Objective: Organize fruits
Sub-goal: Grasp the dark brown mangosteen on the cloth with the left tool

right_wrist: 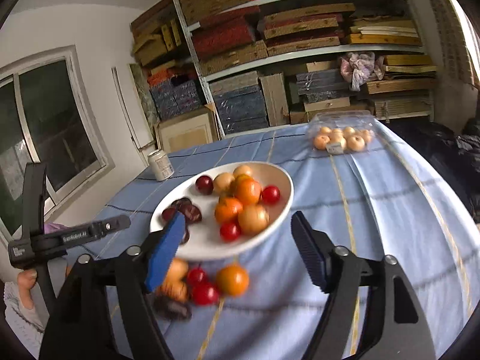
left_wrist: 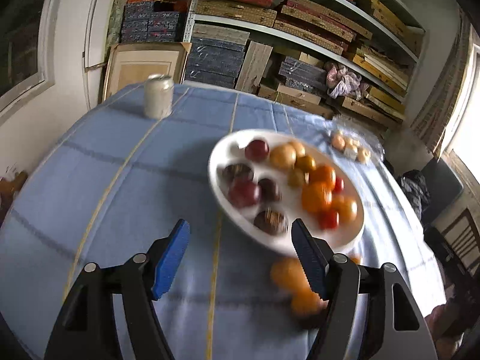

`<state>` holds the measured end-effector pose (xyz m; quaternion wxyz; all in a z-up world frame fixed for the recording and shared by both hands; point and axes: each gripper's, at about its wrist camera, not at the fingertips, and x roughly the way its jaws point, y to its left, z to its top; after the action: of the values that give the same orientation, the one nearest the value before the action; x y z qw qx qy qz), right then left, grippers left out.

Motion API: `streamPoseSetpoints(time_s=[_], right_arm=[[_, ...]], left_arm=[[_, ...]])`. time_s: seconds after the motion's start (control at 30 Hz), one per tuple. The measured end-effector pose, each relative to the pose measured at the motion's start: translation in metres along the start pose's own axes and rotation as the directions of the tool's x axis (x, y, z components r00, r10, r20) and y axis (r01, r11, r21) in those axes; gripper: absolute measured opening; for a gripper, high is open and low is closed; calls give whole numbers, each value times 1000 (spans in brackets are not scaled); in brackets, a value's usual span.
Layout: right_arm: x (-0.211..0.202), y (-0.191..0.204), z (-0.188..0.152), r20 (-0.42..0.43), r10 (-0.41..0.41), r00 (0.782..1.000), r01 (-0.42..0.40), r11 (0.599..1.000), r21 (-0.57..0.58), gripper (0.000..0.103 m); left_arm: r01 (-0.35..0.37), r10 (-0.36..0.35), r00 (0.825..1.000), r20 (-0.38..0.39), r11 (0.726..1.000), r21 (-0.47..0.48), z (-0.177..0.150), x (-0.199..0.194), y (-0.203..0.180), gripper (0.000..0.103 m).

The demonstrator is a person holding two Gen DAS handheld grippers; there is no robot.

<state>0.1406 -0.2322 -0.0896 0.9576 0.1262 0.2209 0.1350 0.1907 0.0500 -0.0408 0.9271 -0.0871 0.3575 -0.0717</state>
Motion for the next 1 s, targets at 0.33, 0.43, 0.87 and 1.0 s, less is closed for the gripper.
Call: streamPoseSetpoints(time_s=[0.33,0.43,0.87,1.0], right_arm=[[-11,11,-36,-58,-16,998,13,999,-51,85],[-8,7,-35,-63,-24,998,23,999,-26,86],[-1,-12,-34,-121,-39,992,47,997,60,87],[0,-10,-34,-128,-36,991,43,998,53,87]], left_arm=[[11,-8,1000,-15,973,228,-65,-13,-45,71],[25,-24,1000,-7,961,276,-70,-12,-58,75],[11,31,992,-123,944,328,-77,35,-92,77],[-10,57,989,-135,946,323,-78,43,-89,77]])
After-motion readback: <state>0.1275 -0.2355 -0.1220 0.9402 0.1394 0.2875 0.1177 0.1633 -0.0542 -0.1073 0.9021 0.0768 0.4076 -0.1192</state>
